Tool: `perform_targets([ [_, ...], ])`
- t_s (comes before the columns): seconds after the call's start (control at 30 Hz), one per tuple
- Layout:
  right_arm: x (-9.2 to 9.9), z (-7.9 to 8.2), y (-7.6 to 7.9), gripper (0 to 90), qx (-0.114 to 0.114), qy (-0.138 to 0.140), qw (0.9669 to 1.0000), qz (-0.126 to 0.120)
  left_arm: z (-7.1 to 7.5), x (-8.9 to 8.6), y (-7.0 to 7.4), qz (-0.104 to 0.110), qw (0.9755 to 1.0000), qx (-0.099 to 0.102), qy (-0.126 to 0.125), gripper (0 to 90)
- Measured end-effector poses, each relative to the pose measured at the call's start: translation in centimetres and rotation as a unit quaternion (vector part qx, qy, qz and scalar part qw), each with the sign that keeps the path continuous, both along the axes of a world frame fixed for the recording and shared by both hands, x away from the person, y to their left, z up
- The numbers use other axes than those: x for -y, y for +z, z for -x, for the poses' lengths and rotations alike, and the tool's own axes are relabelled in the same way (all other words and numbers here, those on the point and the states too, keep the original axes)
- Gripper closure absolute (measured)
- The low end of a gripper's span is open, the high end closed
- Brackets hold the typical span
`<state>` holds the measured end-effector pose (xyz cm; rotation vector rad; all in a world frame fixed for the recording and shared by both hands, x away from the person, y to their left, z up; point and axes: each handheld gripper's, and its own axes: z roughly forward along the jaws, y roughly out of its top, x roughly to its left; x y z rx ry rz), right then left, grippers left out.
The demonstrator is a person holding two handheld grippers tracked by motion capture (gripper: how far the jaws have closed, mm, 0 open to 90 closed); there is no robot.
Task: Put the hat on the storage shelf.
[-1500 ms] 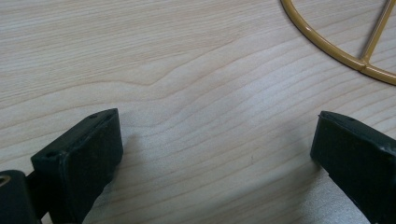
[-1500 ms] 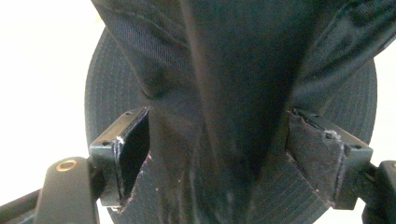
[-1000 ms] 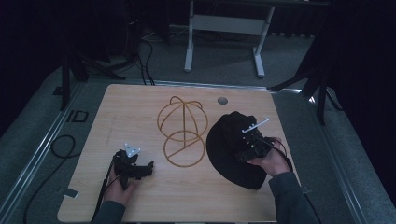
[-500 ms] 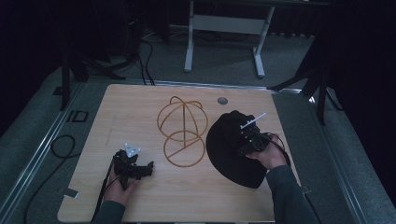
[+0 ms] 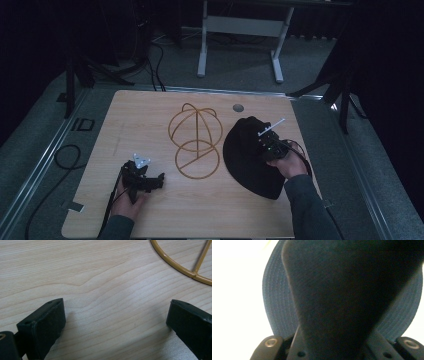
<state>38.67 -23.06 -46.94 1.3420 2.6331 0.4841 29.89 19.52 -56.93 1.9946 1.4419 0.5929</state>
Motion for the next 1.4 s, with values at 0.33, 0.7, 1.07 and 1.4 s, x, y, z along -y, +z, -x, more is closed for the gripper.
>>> perform_targets([
  [0.33, 1.1, 0.3, 1.3, 86.9, 0.008, 0.025, 0.9991, -0.032, 0.0, 0.0, 0.0, 0.000, 1.0000, 0.000, 0.000, 2.6],
  [0.7, 1.3, 0.7, 2.7, 87.6, 0.016, 0.058, 0.9975, -0.037, 0.0, 0.0, 0.0, 0.001, 1.0000, 0.001, 0.000, 2.6],
  [1.07, 0.4, 1.0, 4.0, 87.7, 0.029, 0.082, 0.9959, -0.023, 0.0, 0.0, 0.0, 0.001, 1.0000, 0.000, 0.001, 2.6],
  [1.4, -0.2, 1.2, 5.0, 87.6, 0.035, 0.105, 0.9937, -0.018, 0.0, 0.0, 0.0, 0.000, 1.0000, 0.000, 0.000, 2.6],
])
